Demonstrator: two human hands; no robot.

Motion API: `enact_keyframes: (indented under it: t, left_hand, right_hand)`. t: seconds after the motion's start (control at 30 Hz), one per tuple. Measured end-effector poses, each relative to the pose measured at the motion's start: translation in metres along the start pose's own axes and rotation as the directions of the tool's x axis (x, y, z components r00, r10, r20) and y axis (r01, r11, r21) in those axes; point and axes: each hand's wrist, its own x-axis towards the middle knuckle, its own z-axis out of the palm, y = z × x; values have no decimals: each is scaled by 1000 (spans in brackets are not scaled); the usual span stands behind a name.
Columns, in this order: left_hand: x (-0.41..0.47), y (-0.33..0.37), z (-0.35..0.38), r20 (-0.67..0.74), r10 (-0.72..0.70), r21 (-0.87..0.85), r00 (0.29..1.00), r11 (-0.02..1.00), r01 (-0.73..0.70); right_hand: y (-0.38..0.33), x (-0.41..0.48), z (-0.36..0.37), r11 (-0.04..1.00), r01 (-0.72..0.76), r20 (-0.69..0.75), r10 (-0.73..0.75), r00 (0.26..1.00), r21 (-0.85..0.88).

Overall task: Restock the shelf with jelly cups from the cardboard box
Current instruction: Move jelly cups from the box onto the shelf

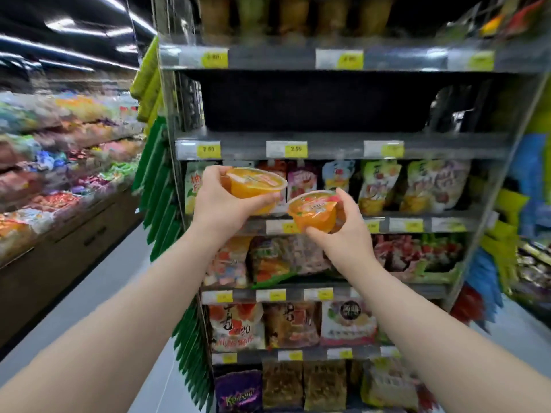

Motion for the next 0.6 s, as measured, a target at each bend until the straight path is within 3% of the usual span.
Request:
enact_keyframes:
  t: [0.3,0.6]
  left_hand:
    - [6,114,55,-121,159,-59,980,984,-167]
    - [52,165,92,-154,296,-72,943,948,-309]
  right_hand:
    - [-42,36,-122,961,275,-115,-269,956,37]
    - [-53,105,-160,910,413,-190,-411,892,-31]
